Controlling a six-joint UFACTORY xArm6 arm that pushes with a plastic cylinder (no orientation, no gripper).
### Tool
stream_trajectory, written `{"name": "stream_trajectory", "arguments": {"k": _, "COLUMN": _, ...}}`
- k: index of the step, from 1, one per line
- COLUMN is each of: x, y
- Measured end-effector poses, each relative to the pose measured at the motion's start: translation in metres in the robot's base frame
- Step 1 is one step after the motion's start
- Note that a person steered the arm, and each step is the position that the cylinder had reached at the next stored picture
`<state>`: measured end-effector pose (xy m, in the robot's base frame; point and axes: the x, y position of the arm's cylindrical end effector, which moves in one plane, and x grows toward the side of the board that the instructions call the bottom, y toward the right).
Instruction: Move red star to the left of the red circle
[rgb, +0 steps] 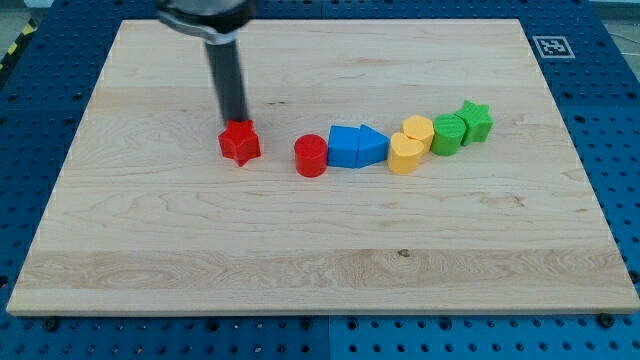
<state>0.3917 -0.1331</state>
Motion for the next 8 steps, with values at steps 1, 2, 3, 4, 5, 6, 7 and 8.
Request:
{"name": "stream_trajectory", "arguments": {"k": 1, "x": -0.005, "y": -0.022}}
{"name": "stream_trajectory", "arguments": {"k": 2, "x": 0.006, "y": -0.011}}
{"name": "stream_trajectory", "arguments": {"k": 3, "x": 0.006, "y": -0.002}}
{"name": "stream_trajectory", "arguments": {"k": 4, "x": 0.013, "y": 0.014}}
{"name": "stream_trajectory", "arguments": {"k": 5, "x": 0.014, "y": 0.016}}
{"name": "stream_trajectory", "arguments": {"k": 6, "x": 0.017, "y": 0.023}}
{"name": "stream_trajectory", "arguments": {"k": 7, "x": 0.023, "y": 0.037}}
{"name": "stream_trajectory", "arguments": {"k": 8, "x": 0.023, "y": 0.044}}
